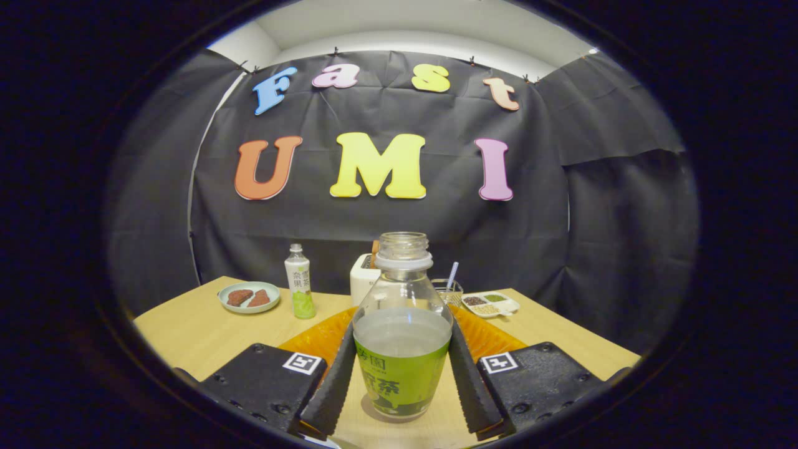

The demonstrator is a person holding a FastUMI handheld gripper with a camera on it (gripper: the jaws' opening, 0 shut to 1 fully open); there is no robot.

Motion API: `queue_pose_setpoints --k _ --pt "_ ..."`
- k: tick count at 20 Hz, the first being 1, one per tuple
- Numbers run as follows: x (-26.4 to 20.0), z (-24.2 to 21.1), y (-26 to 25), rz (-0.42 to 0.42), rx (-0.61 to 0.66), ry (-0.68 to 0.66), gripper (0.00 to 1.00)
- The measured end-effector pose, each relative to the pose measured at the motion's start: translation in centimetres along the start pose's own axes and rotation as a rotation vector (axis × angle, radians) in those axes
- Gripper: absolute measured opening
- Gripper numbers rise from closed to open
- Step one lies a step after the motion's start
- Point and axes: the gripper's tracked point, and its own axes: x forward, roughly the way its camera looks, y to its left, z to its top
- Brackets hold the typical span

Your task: Take the bottle from table, then pour the juice into the cup, finally place the bottle on the coaster

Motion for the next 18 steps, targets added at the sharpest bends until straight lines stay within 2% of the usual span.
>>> queue_pose_setpoints --k 6,12,18 --pt "3.0 -4.3 0.0 0.028 0.088 0.056 0.79" --pt "3.7 -6.0 -0.3 0.025 -0.045 0.047 0.80" --pt "3.6 -6.4 -0.2 0.038 -0.033 0.067 0.83"
